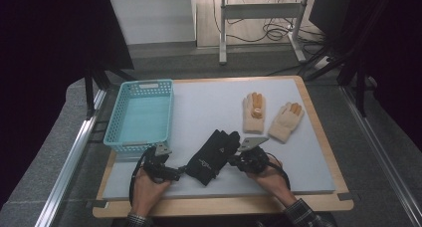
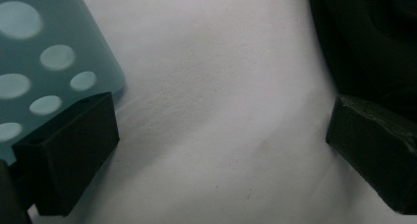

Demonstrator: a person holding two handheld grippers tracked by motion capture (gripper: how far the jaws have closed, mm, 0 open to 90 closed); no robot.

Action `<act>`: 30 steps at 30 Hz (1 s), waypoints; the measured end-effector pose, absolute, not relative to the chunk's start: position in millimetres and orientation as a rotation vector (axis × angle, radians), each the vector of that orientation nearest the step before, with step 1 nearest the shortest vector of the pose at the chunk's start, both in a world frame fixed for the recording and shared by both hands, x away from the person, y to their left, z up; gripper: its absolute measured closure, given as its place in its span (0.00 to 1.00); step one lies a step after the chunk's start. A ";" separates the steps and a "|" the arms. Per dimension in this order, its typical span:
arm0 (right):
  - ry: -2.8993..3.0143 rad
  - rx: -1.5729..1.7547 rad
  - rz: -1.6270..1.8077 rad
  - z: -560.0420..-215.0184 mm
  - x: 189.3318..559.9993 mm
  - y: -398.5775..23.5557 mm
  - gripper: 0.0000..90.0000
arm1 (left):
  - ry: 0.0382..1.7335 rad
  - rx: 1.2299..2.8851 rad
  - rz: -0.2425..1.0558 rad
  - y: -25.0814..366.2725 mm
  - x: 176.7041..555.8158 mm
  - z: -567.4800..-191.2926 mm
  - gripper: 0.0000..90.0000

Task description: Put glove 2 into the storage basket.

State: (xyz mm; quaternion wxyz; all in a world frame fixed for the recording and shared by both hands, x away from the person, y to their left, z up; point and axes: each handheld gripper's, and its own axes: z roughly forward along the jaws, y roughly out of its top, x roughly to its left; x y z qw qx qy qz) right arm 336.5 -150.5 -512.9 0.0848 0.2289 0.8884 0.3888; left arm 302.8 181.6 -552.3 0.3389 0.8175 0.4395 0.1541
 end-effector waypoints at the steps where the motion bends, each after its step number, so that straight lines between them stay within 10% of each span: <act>1: 2.631 0.705 1.164 -511.1 338.2 -156.9 0.84 | 1.142 2.130 0.402 181.8 303.0 -552.3 0.00; 14: 2.431 0.995 1.088 -515.6 354.6 -237.4 0.43 | 1.141 2.131 0.399 182.0 303.1 -552.4 0.00; 30: 2.360 1.045 0.999 -530.8 357.4 -253.9 0.26 | 1.147 2.121 0.384 183.1 303.4 -552.1 0.00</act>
